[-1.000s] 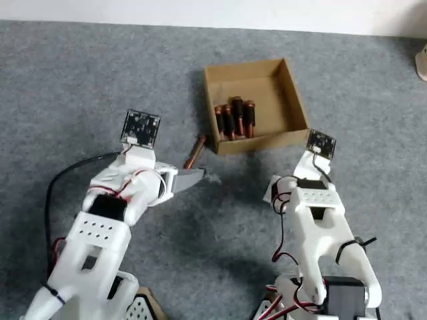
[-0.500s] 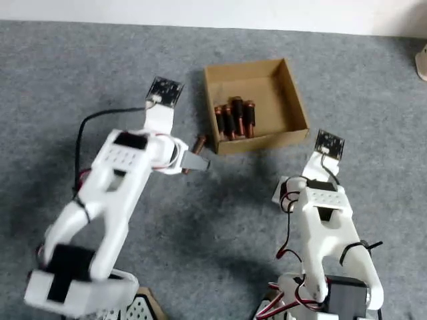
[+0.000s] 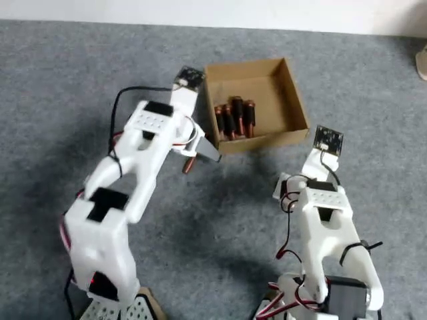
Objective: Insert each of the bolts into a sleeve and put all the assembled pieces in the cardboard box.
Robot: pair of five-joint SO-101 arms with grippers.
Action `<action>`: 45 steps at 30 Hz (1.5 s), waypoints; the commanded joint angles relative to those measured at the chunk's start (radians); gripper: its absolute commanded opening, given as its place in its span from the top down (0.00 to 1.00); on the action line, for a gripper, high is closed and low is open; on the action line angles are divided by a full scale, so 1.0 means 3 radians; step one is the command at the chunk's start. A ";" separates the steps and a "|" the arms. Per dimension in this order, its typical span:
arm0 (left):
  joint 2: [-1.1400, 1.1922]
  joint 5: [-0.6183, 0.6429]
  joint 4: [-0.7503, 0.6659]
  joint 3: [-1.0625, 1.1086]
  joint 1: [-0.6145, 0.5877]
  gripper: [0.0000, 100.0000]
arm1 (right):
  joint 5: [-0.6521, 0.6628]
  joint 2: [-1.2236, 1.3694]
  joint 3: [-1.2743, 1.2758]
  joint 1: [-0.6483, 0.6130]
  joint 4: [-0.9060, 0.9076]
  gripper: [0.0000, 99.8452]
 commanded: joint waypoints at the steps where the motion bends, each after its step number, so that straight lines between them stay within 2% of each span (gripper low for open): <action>1: 0.0182 -0.0353 0.0368 -0.0575 0.0049 0.57 | 0.0056 -0.0136 -0.0013 0.0038 -0.0054 0.99; 6: 0.0442 -0.0501 0.0788 -0.1077 0.0043 0.57 | 0.0056 -0.0136 -0.0013 0.0038 -0.0054 0.99; 14: 0.0657 -0.0491 0.0864 -0.1225 0.0064 0.58 | 0.0056 -0.0136 -0.0013 0.0038 -0.0054 0.99; 18: 0.0760 -0.0491 0.0798 -0.1230 0.0054 0.70 | 0.0056 -0.0136 -0.0013 0.0038 -0.0054 0.99; 24: 0.1297 -0.0501 0.0113 -0.1245 -0.0003 0.99 | 0.0056 -0.0136 -0.0013 0.0038 -0.0054 0.99; 27: 0.1460 -0.0501 0.0015 -0.1271 -0.0013 0.97 | 0.0056 -0.0136 -0.0013 0.0038 -0.0054 0.99; 33: 0.1158 -0.0471 0.0435 -0.1322 -0.0059 0.99 | 0.0061 -0.0136 -0.0013 0.0038 -0.0054 0.99; 37: 0.0734 0.0000 0.0598 -0.1158 -0.0187 0.99 | 0.0061 -0.0136 -0.0013 0.0038 -0.0054 0.99; 40: 0.0325 0.0179 0.0578 -0.0831 -0.0289 1.00 | 0.0061 -0.0136 -0.0013 0.0038 -0.0054 0.99; 45: -0.0611 0.0179 0.0169 0.0136 -0.0279 1.00 | 0.0061 -0.0136 -0.0013 0.0038 -0.0054 0.99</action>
